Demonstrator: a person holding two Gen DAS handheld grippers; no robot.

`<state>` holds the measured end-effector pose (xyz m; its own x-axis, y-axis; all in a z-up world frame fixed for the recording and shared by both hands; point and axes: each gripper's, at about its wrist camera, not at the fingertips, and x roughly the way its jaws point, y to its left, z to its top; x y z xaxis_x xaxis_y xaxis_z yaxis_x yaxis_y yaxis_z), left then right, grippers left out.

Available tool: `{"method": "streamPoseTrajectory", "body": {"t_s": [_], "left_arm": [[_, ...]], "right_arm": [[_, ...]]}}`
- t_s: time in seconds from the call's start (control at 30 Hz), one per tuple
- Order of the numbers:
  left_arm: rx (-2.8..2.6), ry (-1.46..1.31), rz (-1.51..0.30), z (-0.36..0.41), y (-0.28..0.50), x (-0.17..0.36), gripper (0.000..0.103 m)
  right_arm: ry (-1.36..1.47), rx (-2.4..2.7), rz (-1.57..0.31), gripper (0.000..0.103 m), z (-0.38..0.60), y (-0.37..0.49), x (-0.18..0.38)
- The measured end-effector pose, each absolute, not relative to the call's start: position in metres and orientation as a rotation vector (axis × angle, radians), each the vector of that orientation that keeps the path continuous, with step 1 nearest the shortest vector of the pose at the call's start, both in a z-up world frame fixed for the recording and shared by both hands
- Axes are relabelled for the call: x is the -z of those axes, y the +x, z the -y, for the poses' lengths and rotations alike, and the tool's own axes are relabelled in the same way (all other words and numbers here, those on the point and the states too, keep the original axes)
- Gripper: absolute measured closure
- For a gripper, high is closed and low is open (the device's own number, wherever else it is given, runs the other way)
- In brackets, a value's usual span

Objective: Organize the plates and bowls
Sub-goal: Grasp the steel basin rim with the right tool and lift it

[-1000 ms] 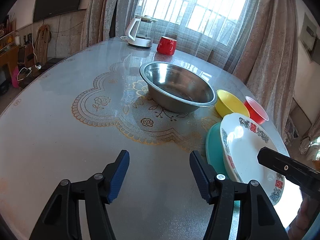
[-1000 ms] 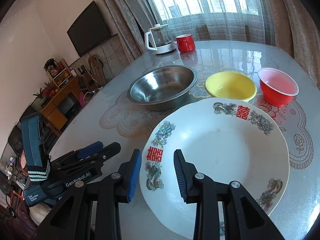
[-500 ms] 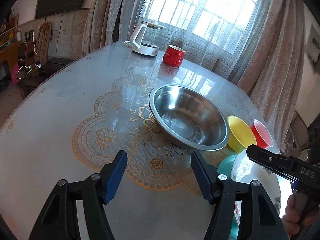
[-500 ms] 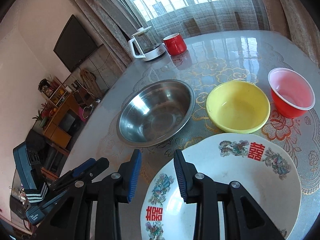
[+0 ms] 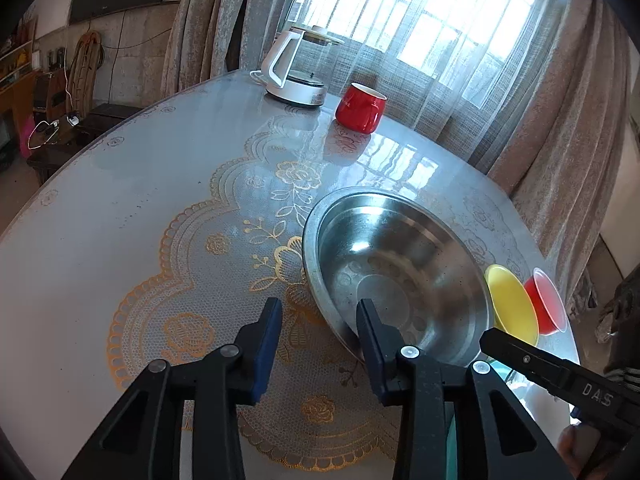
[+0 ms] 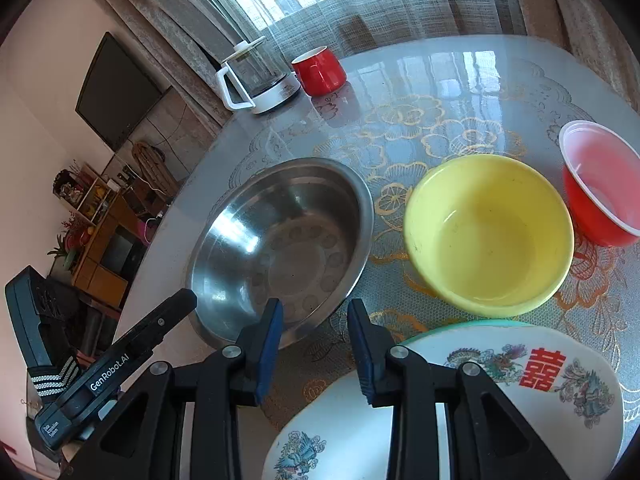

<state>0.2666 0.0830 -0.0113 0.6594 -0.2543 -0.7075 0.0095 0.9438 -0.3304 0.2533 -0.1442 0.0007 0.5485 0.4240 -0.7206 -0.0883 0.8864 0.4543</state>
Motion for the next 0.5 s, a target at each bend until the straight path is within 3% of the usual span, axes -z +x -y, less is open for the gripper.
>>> {"method": "streamPoseTrajectory", "body": {"t_s": [0.1, 0.2, 0.5], "left_arm": [[0.158, -0.335, -0.862, -0.080, 0.276, 0.019, 0.069], [0.178, -0.325, -0.855, -0.074, 0.274, 0.018, 0.081], [0.181, -0.273, -0.817, -0.082, 0.240, 0.012, 0.079]], "right_arm": [[0.364, -0.303, -0.959, 0.069, 0.140, 0.261, 0.003], [0.312, -0.289, -0.949, 0.074, 0.134, 0.263, 0.004], [0.215, -0.303, -0.925, 0.075, 0.119, 0.250, 0.001]]}}
